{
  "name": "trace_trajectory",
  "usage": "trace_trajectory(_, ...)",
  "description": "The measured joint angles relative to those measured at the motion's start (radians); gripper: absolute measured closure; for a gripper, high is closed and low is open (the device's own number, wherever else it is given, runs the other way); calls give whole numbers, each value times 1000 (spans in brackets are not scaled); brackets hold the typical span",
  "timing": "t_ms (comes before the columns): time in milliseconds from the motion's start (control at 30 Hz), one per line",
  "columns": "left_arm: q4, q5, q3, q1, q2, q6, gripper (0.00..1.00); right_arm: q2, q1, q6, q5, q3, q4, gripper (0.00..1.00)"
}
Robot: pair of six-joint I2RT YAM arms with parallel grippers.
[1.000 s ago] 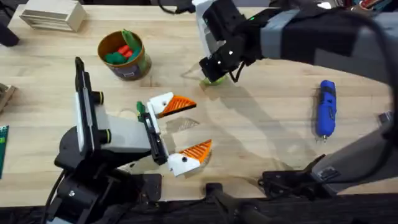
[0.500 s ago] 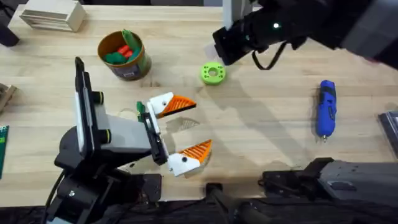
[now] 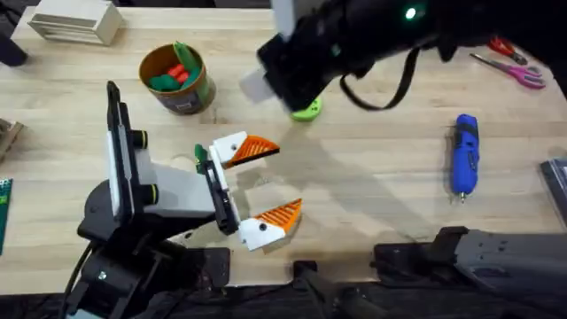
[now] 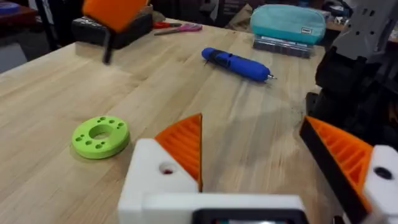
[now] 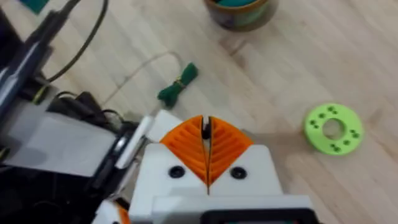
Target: Pick up the gripper from the table and insert it into the empty holder that is missing its gripper. Then pick up a screw, insert it into the mounting hole, and use the screwdriver to tighten it. Finally, clean up the table by picking up the vegetable and placing it into the bucket.
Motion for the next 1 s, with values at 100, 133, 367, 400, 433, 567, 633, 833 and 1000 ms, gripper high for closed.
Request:
trace_trajectory(100,0,0,0,0,0,0,14,12,52,19,-10,0,-6,995)
trace_trajectory(133,0,0,0,0,0,0,14,20,67,22,-12,0,-5,995)
trace_trajectory(367,0,0,0,0,0,0,14,72,139,46,-16,0,-18,995)
trace_trajectory(400,0,0,0,0,0,0,14,75,145,52,-17,0,-23,995)
trace_trajectory(433,0,0,0,0,0,0,13,76,150,55,-17,0,-26,995)
trace_trajectory(567,0,0,0,0,0,0,13,76,157,67,-18,0,-39,995)
trace_trajectory(633,0,0,0,0,0,0,14,76,157,67,-19,0,-48,995)
trace_trajectory(833,0,0,0,0,0,0,14,76,157,70,-19,0,-53,995)
trace_trajectory(1000,0,0,0,0,0,0,14,76,157,70,2,0,-50,995)
